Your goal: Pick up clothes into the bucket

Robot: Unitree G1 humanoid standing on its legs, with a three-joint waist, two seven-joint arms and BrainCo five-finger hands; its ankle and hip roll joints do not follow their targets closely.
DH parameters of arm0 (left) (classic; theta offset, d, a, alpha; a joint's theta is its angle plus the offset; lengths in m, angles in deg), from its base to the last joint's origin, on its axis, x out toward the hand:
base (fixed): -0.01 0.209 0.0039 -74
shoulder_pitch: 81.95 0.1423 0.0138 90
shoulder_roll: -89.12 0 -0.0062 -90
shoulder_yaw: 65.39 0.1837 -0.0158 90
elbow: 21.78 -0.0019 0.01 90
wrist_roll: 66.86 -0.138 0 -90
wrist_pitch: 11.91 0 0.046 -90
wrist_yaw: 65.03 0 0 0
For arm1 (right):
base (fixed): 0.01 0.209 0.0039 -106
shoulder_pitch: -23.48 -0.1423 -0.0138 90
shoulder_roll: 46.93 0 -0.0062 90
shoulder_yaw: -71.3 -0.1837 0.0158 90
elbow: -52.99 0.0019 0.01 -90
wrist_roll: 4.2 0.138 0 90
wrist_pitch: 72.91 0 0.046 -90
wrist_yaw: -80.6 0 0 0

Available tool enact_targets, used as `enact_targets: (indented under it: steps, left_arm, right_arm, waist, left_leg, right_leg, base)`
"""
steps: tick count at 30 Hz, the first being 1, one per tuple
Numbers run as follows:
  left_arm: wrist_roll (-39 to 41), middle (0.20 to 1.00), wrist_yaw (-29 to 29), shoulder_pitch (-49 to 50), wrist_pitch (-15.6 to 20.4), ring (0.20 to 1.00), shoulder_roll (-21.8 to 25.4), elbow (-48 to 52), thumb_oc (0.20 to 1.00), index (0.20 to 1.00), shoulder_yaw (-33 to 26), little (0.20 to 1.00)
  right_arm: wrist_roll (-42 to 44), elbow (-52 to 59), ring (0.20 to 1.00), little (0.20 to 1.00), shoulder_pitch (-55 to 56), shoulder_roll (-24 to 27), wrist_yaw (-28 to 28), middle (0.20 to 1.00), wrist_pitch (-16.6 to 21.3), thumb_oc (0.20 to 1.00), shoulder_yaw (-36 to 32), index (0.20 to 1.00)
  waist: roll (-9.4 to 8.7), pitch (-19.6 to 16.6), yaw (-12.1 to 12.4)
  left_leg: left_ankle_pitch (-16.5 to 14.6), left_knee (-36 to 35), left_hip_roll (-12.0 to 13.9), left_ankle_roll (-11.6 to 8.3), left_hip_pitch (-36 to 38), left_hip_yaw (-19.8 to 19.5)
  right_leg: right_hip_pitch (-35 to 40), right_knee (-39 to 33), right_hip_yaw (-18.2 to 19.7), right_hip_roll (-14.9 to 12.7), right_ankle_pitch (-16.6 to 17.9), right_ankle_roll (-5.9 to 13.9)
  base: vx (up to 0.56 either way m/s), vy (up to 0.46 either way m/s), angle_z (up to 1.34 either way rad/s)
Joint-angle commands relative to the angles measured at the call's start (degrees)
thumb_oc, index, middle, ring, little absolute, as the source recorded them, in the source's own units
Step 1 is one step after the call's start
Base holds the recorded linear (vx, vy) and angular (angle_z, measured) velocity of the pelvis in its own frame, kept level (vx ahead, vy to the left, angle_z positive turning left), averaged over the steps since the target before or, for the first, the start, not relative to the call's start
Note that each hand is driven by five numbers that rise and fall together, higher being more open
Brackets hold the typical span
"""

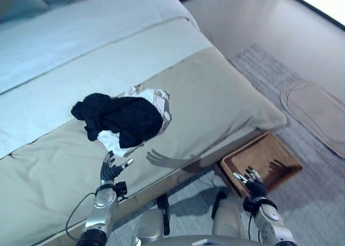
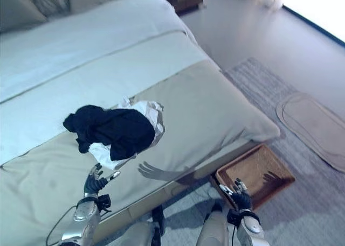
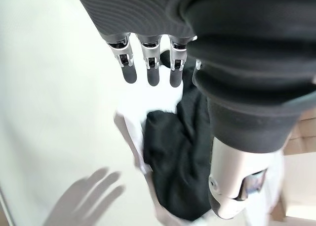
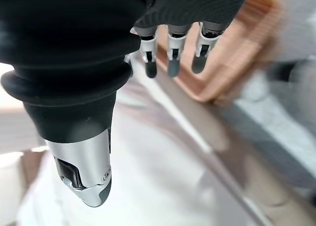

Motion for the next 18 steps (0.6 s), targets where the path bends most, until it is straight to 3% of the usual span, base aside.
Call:
enact_targets:
  steps: [1, 6, 9, 10, 18]
  left_arm:
    - [-2.41, 1.000, 3.53, 0.19, 4.40, 1.000, 2.05, 4.50, 1.000, 1.000, -2.99, 1.000]
    - [-2.00, 1.000, 7.77, -4.28, 5.53, 1.000, 2.16, 4.71, 1.000, 1.000, -4.24, 1.000]
    - [-3.61, 1.000, 11.56, -8.47, 5.48, 1.000, 3.45, 5.36, 1.000, 1.000, -4.64, 1.000]
    - [-6.86, 1.000, 15.97, -12.82, 4.67, 1.000, 6.24, 5.71, 1.000, 1.000, -5.47, 1.000]
    - [-11.46, 1.000, 22.72, -22.73, 1.87, 1.000, 14.49, 3.20, 1.000, 1.000, -6.37, 1.000]
  right_arm:
    - [2.01, 2.56, 1.000, 1.000, -2.37, 2.43, 0.09, 1.000, 2.79, 1.000, -0.17, 1.000]
    - [1.42, 4.26, 1.000, 1.000, -3.46, 3.87, -0.03, 1.000, 2.61, 1.000, 0.62, 1.000]
    - [1.69, 4.47, 1.000, 1.000, -5.47, 4.00, -1.05, 1.000, 3.06, 1.000, 1.32, 1.000]
    - [2.93, 4.75, 1.000, 1.000, -7.56, 4.04, -2.33, 1.000, 4.15, 1.000, 1.59, 1.000]
    - [5.23, 4.87, 1.000, 1.000, -9.22, 3.52, -3.44, 1.000, 5.70, 1.000, 2.25, 1.000]
  waist:
    - [-2.33, 1.92, 1.10]
    - [-3.40, 3.93, 0.86]
    - [-4.24, 5.12, 0.90]
    - [-5.53, 6.29, 0.96]
    - [-8.63, 8.50, 0.30]
  left_leg:
    - [-1.28, 7.22, 4.28, -0.15, -5.76, -2.71]
    - [-0.31, 9.30, 4.82, -0.96, -12.96, -4.16]
    - [-1.69, 11.31, 5.38, -1.66, -18.18, -4.96]
    - [-1.97, 12.68, 5.59, -1.68, -22.46, -5.67]
    - [-3.15, 16.26, 5.95, -1.60, -30.47, -7.11]
  right_leg:
    - [3.77, -5.00, -0.95, -0.54, 5.20, 1.52]
    - [0.18, -4.49, -3.62, -1.22, 5.19, 1.76]
    - [-3.77, -2.77, -3.93, -1.33, 4.12, 2.53]
    - [-6.69, -2.47, -4.41, -1.33, 4.79, 2.87]
    - [-11.79, -2.04, -6.12, -1.19, 6.40, 3.98]
  base:
    - [-0.06, 0.014, 0.64]
    - [-0.05, -0.034, 0.07]
    - [0.00, 0.017, 0.11]
    - [0.00, 0.000, 0.00]
    - [-0.01, 0.021, 0.05]
